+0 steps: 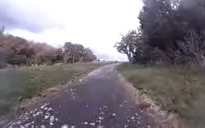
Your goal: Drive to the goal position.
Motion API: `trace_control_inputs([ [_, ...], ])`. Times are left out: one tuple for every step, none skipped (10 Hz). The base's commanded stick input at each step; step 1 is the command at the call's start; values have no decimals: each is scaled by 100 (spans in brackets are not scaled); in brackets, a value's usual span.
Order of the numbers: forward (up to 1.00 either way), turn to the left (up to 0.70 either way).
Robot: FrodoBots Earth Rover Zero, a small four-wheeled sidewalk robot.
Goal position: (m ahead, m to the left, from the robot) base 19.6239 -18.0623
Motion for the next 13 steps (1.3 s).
trace_control_inputs([
  [60,0],
  [60,0],
  [60,0],
  [60,-15],
  [60,-15],
  [60,-15],
  [60,-15],
  [60,-15],
  [60,-15],
  [60,-15],
  [60,-15],
  [60,-15],
  [60,-15],
])
